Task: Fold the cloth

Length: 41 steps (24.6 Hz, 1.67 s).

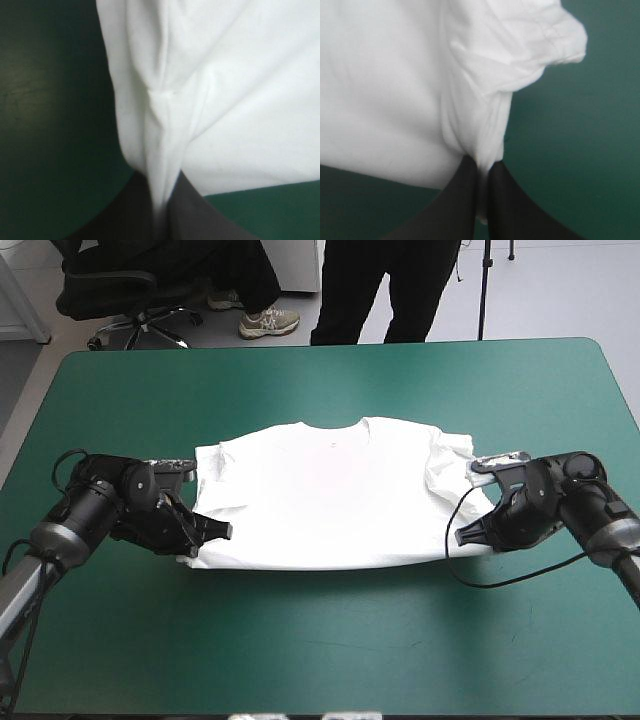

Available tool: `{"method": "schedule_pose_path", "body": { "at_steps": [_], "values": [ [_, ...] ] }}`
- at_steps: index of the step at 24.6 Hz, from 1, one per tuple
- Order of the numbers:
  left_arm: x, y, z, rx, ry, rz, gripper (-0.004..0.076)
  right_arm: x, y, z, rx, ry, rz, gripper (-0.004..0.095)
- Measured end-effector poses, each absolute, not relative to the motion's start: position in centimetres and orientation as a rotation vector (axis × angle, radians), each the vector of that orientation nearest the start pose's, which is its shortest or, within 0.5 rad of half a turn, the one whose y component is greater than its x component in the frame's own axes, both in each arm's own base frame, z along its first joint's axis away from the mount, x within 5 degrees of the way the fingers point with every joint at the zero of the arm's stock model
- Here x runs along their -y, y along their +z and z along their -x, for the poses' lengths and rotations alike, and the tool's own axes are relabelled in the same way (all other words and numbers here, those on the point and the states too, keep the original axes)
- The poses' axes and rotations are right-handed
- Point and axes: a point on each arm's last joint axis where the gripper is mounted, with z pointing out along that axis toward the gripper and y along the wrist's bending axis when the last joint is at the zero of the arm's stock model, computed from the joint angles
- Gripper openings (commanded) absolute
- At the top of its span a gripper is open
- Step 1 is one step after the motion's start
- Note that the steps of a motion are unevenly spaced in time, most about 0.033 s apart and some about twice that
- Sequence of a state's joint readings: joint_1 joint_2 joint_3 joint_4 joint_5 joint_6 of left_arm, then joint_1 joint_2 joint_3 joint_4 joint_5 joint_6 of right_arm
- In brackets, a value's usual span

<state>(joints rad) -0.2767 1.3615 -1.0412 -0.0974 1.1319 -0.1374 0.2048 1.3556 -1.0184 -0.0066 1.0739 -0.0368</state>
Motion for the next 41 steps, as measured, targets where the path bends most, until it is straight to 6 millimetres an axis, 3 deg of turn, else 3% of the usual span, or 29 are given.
{"method": "schedule_pose_path", "body": {
  "at_steps": [7, 10, 13, 18, 21, 23, 26, 28, 32, 36, 41],
  "values": [
    [7.6, 32.6, -23.9, -2.777, -0.251, -0.102, -0.0017, -5.3, 33.3, -25.7, -2.672, 0.055, 0.277, -0.0018],
    [7.6, 34.4, -26.1, -2.593, -0.267, -0.034, -0.0017, -5.6, 35.8, -28.2, -2.491, 0.06, 0.222, -0.0018],
    [7.1, 34.5, -28.7, -2.492, -0.274, 0.033, -0.0017, -5.9, 36.2, -31.0, -2.416, 0.031, 0.2, -0.0017],
    [6.1, 32.4, -34.3, -2.358, -0.269, 0.127, -0.0017, -5.2, 33.6, -38.3, -2.399, 0.054, 0.072, -0.0018],
    [6.5, 28.7, -37.1, -2.399, -0.259, 0.138, -0.0017, -5.2, 30.0, -41.6, -2.471, 0.094, 0.058, -0.0016],
    [6.7, 26.4, -38.3, -2.431, -0.25, 0.144, -0.0015, -5.6, 27.7, -42.7, -2.515, 0.128, 0.081, 0.0034],
    [6.8, 24.4, -39.0, -2.477, -0.239, 0.15, 0.0013, -5.9, 25.9, -43.2, -2.562, 0.15, 0.125, 0.0206],
    [6.8, 23.3, -39.2, -2.517, -0.231, 0.149, 0.0062, -6.0, 25.2, -43.3, -2.593, 0.158, 0.146, 0.0376],
    [6.7, 22.7, -39.0, -2.616, -0.195, 0.087, 0.0239, -6.1, 25.4, -42.8, -2.627, 0.168, 0.164, 0.0643],
    [6.7, 24.4, -38.7, -2.68, -0.168, 0.01, 0.0419, -5.8, 27.9, -41.6, -2.626, 0.152, 0.188, 0.0671],
    [6.6, 29.4, -37.5, -2.654, -0.174, -0.03, 0.043, -4.8, 33.8, -38.2, -2.543, 0.036, 0.238, 0.0671]
  ]
}}
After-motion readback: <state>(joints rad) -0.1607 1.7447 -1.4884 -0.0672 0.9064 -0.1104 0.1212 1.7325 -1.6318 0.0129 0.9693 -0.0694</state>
